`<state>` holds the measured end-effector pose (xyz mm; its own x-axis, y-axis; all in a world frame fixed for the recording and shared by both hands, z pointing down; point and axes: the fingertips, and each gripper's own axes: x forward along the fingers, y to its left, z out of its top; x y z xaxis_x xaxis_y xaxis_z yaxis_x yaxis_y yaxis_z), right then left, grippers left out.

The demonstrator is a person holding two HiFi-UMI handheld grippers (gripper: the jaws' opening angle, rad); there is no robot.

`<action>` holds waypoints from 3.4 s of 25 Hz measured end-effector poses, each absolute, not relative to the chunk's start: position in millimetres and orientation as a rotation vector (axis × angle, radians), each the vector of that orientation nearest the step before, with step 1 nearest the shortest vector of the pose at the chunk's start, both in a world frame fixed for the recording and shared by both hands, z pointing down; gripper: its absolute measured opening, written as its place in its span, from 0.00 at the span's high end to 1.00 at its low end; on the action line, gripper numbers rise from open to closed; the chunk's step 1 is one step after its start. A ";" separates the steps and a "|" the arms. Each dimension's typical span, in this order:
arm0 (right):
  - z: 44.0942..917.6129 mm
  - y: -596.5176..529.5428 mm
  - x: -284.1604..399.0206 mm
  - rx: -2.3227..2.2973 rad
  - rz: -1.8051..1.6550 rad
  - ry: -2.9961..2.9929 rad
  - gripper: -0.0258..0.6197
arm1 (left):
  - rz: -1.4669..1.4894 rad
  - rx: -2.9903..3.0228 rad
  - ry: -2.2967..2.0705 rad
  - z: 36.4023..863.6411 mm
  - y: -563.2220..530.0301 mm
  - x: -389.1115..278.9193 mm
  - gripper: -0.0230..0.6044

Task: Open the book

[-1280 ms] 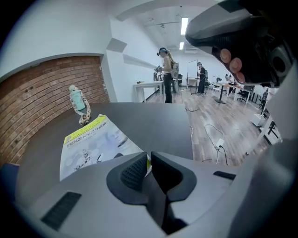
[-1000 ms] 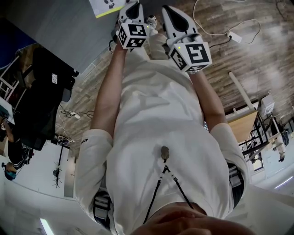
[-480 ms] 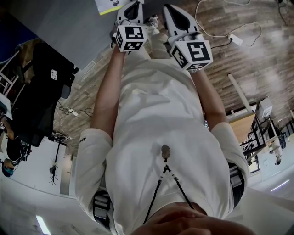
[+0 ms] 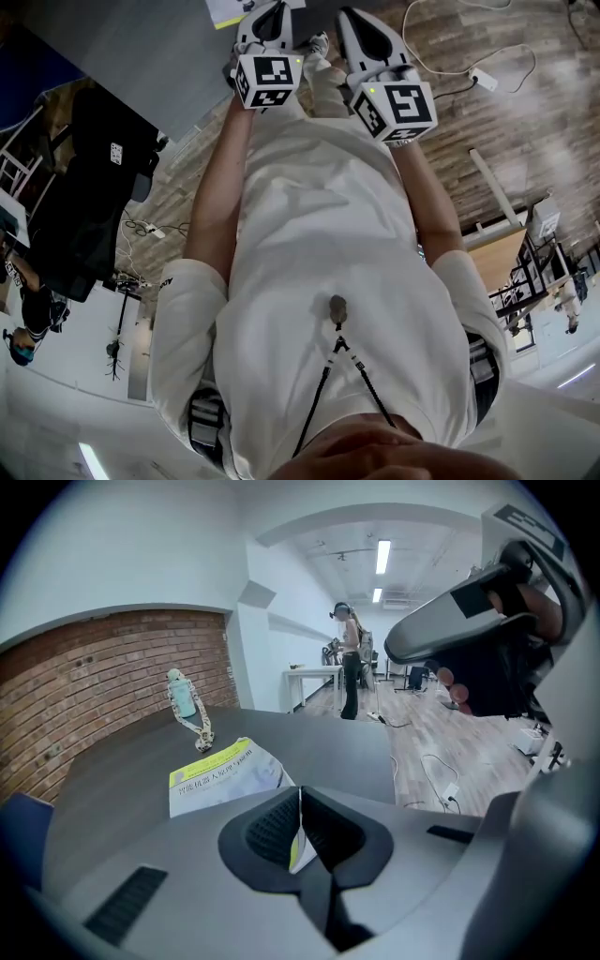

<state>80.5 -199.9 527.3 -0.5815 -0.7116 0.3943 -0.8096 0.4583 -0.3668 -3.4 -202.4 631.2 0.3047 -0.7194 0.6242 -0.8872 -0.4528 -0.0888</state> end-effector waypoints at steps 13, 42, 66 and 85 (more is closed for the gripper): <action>518.2 -188.4 54.3 1.341 0.778 -2.519 0.90 | 0.844 2.309 -1.469 616.4 -198.0 -31.1 0.92; 503.5 -179.6 -34.6 1.287 0.737 -2.533 0.90 | 0.843 2.216 -1.561 611.0 -178.7 -149.1 0.92; 511.0 -161.0 -105.6 1.150 0.724 -2.559 0.90 | 0.818 2.012 -1.701 628.8 -138.6 -254.7 0.93; 517.4 -149.0 -142.5 1.093 0.710 -2.557 0.90 | 0.881 1.878 -1.727 663.4 -111.2 -326.2 0.93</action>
<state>-142.5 -149.0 517.4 -0.6787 -0.6000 0.4235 -0.7325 0.5950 -0.3308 -326.2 -111.2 663.4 0.0176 -0.7078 0.7062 -0.9872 -0.1243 -0.0999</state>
